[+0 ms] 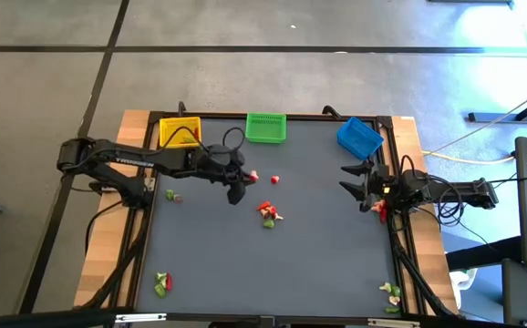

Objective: Sort produce into baskets
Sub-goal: Put the red mushroom into the blue basket

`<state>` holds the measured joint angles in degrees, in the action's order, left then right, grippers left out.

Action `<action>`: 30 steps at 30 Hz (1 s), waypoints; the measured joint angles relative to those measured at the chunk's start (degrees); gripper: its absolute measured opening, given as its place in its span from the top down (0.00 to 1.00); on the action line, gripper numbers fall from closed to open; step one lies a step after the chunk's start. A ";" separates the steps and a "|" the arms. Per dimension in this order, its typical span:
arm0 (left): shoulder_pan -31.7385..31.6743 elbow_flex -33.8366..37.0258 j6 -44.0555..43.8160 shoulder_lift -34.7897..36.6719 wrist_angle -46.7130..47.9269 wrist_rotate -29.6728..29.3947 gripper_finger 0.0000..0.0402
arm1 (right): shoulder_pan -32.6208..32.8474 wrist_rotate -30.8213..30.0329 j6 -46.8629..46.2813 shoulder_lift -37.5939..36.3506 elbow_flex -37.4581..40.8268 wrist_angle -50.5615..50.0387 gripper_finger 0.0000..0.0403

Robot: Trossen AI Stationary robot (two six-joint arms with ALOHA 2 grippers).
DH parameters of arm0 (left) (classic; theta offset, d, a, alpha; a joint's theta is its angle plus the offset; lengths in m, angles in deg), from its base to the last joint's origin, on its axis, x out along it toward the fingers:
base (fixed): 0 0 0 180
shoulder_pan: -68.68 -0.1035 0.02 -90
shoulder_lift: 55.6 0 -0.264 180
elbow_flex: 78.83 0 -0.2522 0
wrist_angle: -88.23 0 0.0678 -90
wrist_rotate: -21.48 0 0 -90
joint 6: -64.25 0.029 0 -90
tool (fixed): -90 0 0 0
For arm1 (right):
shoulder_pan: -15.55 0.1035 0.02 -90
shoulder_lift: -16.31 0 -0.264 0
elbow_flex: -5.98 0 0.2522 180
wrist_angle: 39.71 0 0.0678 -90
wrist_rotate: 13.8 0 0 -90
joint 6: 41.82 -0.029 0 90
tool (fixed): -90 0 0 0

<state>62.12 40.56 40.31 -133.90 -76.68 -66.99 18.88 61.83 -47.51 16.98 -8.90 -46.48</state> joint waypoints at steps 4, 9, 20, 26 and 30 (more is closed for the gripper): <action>1.49 0.00 -0.01 -1.37 -5.69 0.05 0.88 | 0.02 0.02 2.27 0.28 0.00 1.84 0.41; 3.07 0.02 -0.16 -4.46 -12.53 1.39 0.88 | 0.00 0.00 3.80 4.35 0.02 4.82 0.42; 4.73 0.02 -0.31 -14.07 -33.59 10.07 0.88 | 0.00 -0.16 9.04 19.04 0.02 23.43 0.42; 5.18 0.02 -2.28 -18.05 -42.75 16.38 0.88 | 0.02 0.04 10.58 28.93 -0.67 28.00 0.42; 5.16 0.04 -2.95 -18.29 -45.30 16.52 0.88 | 0.00 0.39 13.30 36.12 -4.24 28.63 0.42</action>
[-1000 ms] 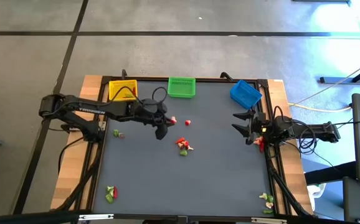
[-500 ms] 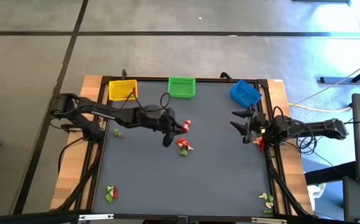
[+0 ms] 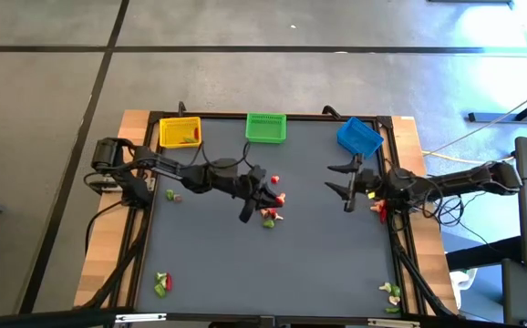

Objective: Sort produce into baskets
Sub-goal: Put the red mushroom into the blue basket

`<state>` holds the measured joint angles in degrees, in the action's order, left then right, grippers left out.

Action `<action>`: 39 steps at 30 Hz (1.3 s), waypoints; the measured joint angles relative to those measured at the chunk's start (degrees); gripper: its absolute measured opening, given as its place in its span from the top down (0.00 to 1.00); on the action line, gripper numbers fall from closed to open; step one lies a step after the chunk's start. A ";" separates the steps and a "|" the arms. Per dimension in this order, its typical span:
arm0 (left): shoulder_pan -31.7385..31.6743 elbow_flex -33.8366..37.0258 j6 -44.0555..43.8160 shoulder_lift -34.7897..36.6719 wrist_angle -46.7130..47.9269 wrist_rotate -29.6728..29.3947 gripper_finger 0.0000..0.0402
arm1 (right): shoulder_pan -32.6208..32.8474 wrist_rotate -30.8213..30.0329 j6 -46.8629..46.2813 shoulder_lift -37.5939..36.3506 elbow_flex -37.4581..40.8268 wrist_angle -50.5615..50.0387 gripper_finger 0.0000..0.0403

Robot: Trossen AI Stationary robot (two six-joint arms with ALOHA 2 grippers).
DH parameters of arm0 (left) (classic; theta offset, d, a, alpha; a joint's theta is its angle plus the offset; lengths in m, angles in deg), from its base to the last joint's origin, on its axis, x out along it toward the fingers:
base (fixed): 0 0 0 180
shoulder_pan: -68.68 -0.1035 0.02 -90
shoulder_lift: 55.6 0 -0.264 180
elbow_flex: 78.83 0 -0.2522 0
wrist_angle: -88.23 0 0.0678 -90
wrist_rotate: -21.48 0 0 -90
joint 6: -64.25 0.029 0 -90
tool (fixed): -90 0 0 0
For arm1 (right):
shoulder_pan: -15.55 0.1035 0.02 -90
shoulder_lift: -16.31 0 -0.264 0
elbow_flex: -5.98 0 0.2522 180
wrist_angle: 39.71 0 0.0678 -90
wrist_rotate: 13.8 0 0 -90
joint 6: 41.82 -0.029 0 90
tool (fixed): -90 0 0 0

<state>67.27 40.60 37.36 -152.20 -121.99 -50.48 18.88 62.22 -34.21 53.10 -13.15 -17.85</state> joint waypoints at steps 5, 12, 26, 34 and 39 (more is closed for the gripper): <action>0.04 0.00 -0.09 -0.09 -0.17 1.22 0.88 | 0.02 2.11 5.95 10.36 -5.78 -0.13 0.42; 0.04 0.00 0.49 -0.09 0.06 0.93 0.88 | 0.02 9.97 4.68 23.99 -15.47 0.11 0.42; 0.04 0.00 4.41 -0.09 0.08 0.91 0.88 | 0.02 26.87 0.37 39.47 -29.72 -0.96 0.42; 0.15 0.02 4.55 -0.09 -0.03 0.95 0.88 | -0.02 28.53 -0.13 39.98 -30.01 -1.06 0.42; 0.37 0.02 5.20 -0.07 -0.38 0.74 0.88 | 0.02 27.55 0.09 39.98 -30.01 -0.95 0.42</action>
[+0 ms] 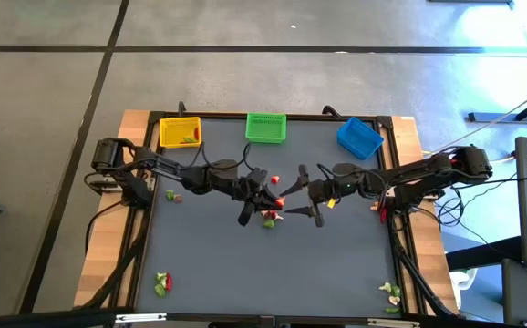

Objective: Sort produce into baskets
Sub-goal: Put the red mushroom into the blue basket

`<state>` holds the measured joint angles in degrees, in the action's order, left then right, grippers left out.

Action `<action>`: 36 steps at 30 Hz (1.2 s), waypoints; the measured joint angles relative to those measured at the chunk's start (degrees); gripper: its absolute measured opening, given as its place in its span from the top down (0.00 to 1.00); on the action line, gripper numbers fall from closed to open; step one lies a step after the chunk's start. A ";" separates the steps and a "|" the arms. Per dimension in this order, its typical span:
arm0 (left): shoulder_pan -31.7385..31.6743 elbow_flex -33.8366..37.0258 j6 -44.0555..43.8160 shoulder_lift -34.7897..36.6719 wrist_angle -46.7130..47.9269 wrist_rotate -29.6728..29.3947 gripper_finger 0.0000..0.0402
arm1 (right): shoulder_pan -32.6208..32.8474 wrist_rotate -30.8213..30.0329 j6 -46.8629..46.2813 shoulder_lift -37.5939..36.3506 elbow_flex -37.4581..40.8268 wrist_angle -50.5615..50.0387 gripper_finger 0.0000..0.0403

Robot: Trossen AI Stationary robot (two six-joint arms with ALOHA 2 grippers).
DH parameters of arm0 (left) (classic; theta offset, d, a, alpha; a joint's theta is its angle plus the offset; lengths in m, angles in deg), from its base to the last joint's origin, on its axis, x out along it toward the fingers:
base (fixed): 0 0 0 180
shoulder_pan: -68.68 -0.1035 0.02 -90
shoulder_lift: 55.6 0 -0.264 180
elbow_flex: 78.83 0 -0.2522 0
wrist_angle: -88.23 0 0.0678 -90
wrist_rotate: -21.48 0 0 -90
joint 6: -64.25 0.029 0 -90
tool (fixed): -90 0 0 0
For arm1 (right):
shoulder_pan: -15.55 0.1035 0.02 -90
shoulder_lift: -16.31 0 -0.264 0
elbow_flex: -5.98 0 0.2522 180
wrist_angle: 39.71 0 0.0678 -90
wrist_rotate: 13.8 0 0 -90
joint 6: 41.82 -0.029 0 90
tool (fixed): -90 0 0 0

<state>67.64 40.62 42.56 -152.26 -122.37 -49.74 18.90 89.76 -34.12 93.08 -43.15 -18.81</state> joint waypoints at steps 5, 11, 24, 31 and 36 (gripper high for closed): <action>0.27 0.00 0.65 0.02 -0.04 -0.02 0.88 | 0.00 0.15 0.07 0.04 0.02 -0.21 0.42; 0.25 0.00 0.61 0.02 -0.07 0.08 0.88 | -0.02 0.92 0.20 0.75 0.02 0.83 0.48; 0.26 0.07 -0.09 0.13 0.00 1.03 0.88 | -0.04 2.60 1.66 1.87 -1.85 -1.46 0.89; 0.83 0.11 -2.21 0.13 0.48 0.50 0.87 | 0.02 2.60 3.10 1.84 -2.12 -2.76 0.98; 0.15 0.11 -4.13 0.13 0.58 0.81 0.78 | -0.04 2.05 3.27 1.81 -2.12 -2.79 0.97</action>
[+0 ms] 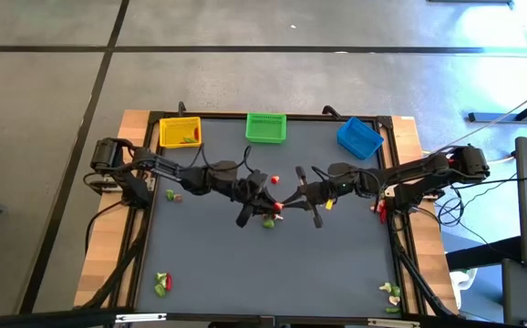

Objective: Sort produce into baskets
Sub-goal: Put the red mushroom into the blue basket

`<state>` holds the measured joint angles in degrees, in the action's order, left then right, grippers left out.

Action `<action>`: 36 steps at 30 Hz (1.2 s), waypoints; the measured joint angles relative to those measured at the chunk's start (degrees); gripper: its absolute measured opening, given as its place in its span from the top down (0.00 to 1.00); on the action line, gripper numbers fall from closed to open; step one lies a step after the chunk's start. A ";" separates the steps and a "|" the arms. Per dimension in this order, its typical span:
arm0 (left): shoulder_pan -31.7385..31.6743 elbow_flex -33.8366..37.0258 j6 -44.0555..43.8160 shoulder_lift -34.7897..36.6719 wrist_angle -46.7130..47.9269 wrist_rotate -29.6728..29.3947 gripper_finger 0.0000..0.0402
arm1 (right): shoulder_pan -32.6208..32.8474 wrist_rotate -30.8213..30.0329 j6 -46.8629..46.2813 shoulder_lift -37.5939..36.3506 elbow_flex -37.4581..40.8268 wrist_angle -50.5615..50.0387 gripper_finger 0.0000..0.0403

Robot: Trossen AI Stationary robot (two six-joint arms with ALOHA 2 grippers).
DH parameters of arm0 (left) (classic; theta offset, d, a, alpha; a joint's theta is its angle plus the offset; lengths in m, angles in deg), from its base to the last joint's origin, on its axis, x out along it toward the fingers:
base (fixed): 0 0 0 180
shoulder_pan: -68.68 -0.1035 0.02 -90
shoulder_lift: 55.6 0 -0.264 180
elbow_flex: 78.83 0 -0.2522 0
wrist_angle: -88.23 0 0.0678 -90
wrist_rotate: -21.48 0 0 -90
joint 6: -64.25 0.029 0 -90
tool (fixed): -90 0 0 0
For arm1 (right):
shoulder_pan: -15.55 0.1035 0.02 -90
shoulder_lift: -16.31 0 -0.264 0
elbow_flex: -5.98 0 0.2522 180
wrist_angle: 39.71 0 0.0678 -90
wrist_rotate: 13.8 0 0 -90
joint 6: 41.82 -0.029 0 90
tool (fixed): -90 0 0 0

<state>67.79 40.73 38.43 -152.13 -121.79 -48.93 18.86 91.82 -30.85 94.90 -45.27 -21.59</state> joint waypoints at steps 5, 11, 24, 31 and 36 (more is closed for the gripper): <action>-1.84 -0.11 -1.15 1.04 1.91 2.58 0.64 | 0.04 -5.21 1.87 -0.95 -0.20 -0.74 0.99; -5.91 -0.22 0.23 6.90 15.86 4.59 0.57 | -0.08 -12.55 4.57 -5.21 -0.24 -5.80 0.98; -10.77 -0.20 6.47 13.86 36.53 -13.47 0.56 | -9.18 -31.36 5.99 -12.52 -0.22 -24.60 0.97; -11.23 0.43 4.93 13.55 43.52 -23.26 0.56 | -19.43 -40.44 7.22 -13.44 -0.14 -34.90 0.97; -11.12 1.09 4.89 13.55 43.35 -23.80 0.56 | -28.72 -40.94 5.85 -13.42 -0.13 -40.70 0.97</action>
<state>56.67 41.82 43.32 -138.58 -78.44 -72.73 -9.86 50.88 -25.00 81.48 -45.41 -62.29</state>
